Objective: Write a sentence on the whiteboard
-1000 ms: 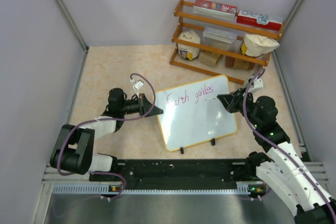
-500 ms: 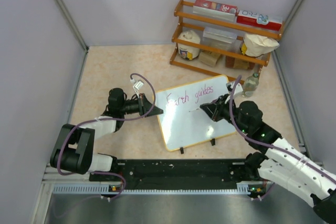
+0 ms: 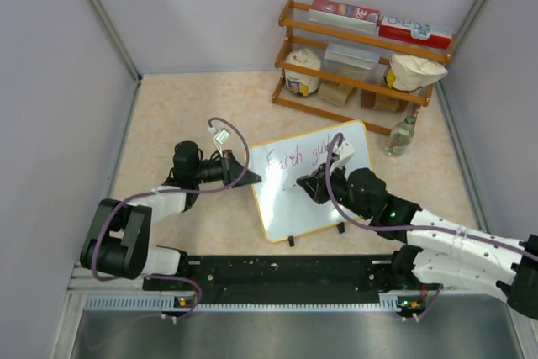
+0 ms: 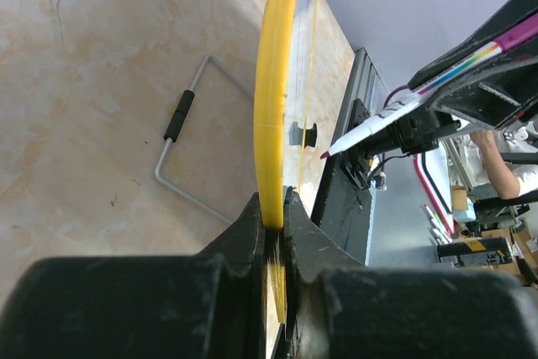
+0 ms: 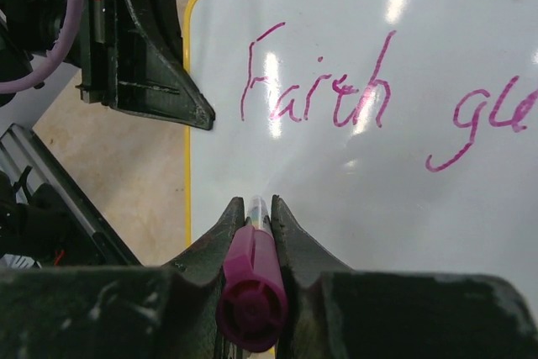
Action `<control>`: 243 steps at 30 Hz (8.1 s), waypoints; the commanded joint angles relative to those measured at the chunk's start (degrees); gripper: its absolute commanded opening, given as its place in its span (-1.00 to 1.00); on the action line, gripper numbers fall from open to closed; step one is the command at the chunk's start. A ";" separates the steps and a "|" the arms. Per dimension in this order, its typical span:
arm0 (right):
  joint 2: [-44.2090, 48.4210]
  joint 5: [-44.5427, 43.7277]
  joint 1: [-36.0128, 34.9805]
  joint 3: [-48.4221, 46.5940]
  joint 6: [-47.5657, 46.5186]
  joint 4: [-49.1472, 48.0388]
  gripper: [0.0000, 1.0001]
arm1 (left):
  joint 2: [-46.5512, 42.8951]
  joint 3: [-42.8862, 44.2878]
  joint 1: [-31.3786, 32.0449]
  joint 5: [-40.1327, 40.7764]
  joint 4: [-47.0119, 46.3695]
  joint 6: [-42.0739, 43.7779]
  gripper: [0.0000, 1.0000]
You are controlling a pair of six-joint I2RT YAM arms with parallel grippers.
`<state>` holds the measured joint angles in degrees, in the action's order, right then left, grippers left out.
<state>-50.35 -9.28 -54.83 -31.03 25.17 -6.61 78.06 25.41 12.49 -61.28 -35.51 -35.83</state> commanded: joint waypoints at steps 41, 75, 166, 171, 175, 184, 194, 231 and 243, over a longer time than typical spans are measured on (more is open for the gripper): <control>-10.39 -7.16 -5.55 -3.87 -0.56 -6.05 -1.00 | 0.43 0.61 1.13 0.90 -0.18 4.90 -1.00; -3.88 -7.77 -5.64 -3.51 -0.21 -3.49 -1.00 | 0.51 0.69 1.13 0.90 0.00 4.99 -1.00; -8.19 -2.41 -5.64 -0.44 1.99 -6.13 -1.00 | 0.42 0.78 1.13 0.98 0.35 5.25 -1.00; -5.03 -0.92 -5.55 -1.14 2.52 -7.36 -1.00 | 0.42 0.78 1.13 0.98 0.44 5.25 -1.00; -2.13 -1.53 -4.94 -1.58 3.66 -7.80 -1.00 | 0.42 0.78 1.13 0.90 0.26 5.16 -1.00; -1.95 -3.38 0.25 -2.81 3.40 -5.26 -1.00 | 0.25 0.69 1.13 0.98 0.26 5.16 -1.00; -5.11 -2.76 1.04 -2.99 3.40 -6.57 -1.00 | 0.34 0.78 1.13 0.90 0.35 5.16 -1.00; -4.94 -5.13 1.21 1.06 4.01 -2.79 -1.00 | 0.51 0.69 1.13 0.98 0.35 5.34 -1.00; -4.76 -7.69 1.92 -0.26 3.75 -4.28 -1.00 | 0.34 0.78 1.13 0.98 0.44 5.16 -1.00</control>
<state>-54.87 -13.39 -54.08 -30.39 30.11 -10.59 78.17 25.43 12.51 -61.21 -35.31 -35.79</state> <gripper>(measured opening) 0.110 0.085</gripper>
